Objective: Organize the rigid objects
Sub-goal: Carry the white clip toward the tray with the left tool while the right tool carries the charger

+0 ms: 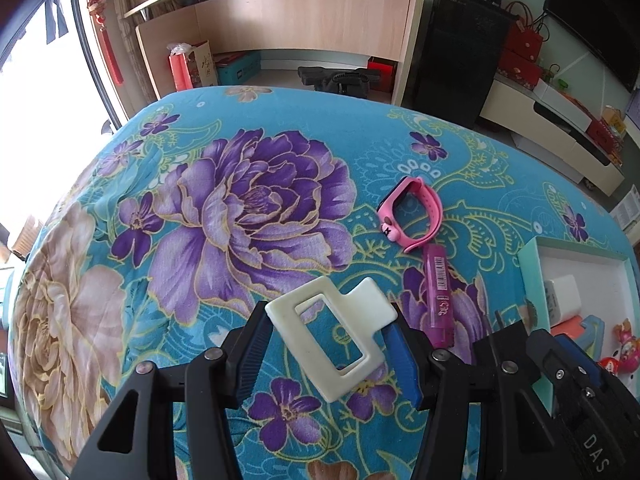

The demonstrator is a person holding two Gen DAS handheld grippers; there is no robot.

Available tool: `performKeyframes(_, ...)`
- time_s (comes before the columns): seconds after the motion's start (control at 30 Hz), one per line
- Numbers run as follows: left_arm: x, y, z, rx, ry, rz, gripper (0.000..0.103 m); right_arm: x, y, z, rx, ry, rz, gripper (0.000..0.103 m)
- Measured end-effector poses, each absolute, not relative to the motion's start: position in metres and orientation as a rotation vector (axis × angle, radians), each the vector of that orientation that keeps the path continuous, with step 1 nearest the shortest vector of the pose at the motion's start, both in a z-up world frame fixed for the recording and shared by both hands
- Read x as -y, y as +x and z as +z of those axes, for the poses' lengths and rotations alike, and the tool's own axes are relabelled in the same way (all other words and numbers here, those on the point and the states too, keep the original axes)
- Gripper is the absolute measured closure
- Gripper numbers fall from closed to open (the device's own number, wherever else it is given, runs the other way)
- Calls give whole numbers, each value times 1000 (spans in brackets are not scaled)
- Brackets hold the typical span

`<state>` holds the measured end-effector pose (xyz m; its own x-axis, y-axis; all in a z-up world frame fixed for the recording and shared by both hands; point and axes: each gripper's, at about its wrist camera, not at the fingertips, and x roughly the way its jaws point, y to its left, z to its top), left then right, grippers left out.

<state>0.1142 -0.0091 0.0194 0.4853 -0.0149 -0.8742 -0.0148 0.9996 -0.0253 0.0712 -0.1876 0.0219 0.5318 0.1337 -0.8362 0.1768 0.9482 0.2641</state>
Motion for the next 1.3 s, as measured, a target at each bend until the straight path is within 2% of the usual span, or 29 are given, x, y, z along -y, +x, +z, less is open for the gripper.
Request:
performKeyframes(0.3, -8, 116, 16, -1077, -59, 37, 44, 180, 74, 17, -1015, 331, 40, 43)
performKeyframes(0.93, -24, 118, 11, -1091, -102, 54, 44, 140, 79, -1, -1066, 48, 19, 43)
performKeyframes(1.3, -17, 124, -3, -1127, -83, 53, 44, 132, 85, -12, -1076, -1, 2, 52)
